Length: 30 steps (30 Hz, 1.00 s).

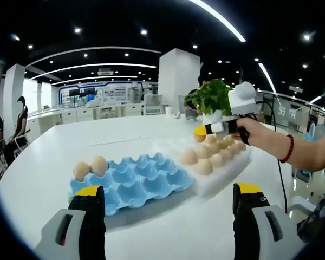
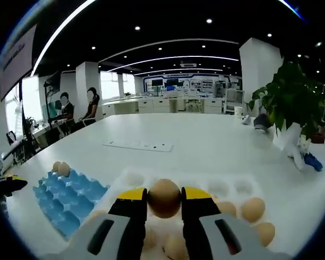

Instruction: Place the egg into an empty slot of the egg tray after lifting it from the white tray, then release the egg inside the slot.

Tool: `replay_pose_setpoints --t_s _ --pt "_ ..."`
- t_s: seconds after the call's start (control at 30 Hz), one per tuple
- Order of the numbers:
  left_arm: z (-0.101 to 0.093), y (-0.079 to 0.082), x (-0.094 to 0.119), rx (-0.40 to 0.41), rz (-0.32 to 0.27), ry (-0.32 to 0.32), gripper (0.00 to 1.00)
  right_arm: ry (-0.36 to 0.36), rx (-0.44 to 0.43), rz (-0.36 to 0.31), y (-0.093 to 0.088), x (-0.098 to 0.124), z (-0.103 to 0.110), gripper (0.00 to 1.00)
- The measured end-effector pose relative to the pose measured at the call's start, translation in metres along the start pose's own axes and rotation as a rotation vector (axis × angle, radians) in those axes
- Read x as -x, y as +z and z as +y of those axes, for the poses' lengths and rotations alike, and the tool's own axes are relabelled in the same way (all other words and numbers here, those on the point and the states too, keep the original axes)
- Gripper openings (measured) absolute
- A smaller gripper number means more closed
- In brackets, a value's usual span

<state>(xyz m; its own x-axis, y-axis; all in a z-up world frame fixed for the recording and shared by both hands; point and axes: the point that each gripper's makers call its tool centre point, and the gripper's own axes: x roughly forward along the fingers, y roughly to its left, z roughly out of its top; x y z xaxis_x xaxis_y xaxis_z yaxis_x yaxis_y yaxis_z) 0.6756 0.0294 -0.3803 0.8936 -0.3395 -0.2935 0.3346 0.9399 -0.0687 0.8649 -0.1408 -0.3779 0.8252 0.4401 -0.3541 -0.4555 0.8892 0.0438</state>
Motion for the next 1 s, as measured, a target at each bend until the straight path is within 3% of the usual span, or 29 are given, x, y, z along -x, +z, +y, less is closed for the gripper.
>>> replay_pose_setpoints --t_s 0.67,1.0 --pt "0.005 -0.01 0.012 0.014 0.006 0.017 1.0 0.168 0.024 -0.042 0.018 -0.015 0.087 0.26" --pt "0.006 -0.011 0.016 0.006 0.011 0.024 1.0 0.221 0.023 -0.042 0.018 -0.027 0.116 0.26"
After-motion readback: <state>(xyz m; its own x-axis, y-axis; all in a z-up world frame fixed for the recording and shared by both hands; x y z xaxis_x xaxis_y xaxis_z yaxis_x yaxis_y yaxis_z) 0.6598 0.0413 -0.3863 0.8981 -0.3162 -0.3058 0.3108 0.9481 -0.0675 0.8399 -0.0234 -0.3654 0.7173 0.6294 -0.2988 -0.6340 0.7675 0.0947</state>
